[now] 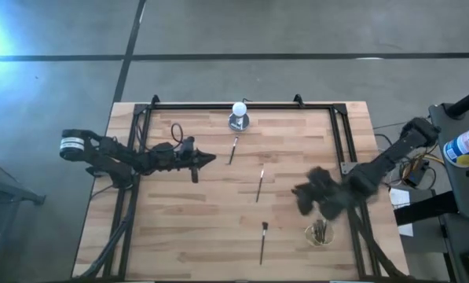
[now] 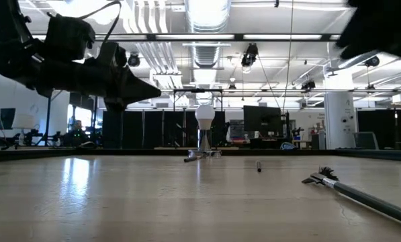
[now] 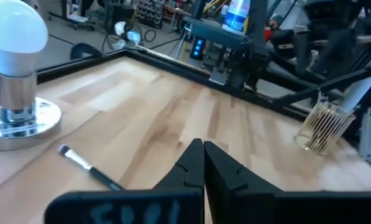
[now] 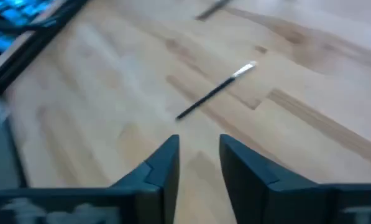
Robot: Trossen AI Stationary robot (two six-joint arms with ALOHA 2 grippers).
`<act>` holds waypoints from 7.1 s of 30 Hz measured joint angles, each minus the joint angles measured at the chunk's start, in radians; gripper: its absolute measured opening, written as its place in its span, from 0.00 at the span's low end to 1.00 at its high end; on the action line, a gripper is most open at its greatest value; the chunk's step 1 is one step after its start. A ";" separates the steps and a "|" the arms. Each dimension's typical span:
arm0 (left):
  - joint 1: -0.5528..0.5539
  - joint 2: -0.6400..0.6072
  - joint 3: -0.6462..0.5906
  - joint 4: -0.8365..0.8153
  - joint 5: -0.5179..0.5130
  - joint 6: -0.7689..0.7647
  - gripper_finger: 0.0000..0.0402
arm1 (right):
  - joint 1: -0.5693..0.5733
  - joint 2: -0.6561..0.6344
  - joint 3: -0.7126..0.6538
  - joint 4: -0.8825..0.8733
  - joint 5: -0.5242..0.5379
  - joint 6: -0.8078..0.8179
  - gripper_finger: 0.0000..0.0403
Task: Pick & Place Makeup Supplies
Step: Put the silver makeup brush into the gold makeup holder
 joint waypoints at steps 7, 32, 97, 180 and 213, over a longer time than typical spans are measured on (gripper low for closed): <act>0.002 0.000 -0.028 -0.002 -0.015 0.007 0.00 | -0.359 0.116 -0.027 0.252 -0.247 -0.154 0.07; 0.001 0.000 -0.035 -0.029 -0.018 -0.018 0.00 | -0.676 0.602 0.084 0.421 -0.512 -0.093 0.22; 0.000 -0.001 -0.036 -0.039 0.010 -0.019 0.00 | -0.660 0.742 0.431 -0.002 -0.446 -0.387 0.07; -0.066 0.194 0.355 -0.646 -0.284 -0.188 0.28 | 0.199 0.239 0.286 -0.311 0.073 -0.254 0.02; -0.082 0.453 0.605 -0.840 -0.331 -0.143 0.30 | -0.002 0.073 -0.011 0.143 0.100 -0.719 0.02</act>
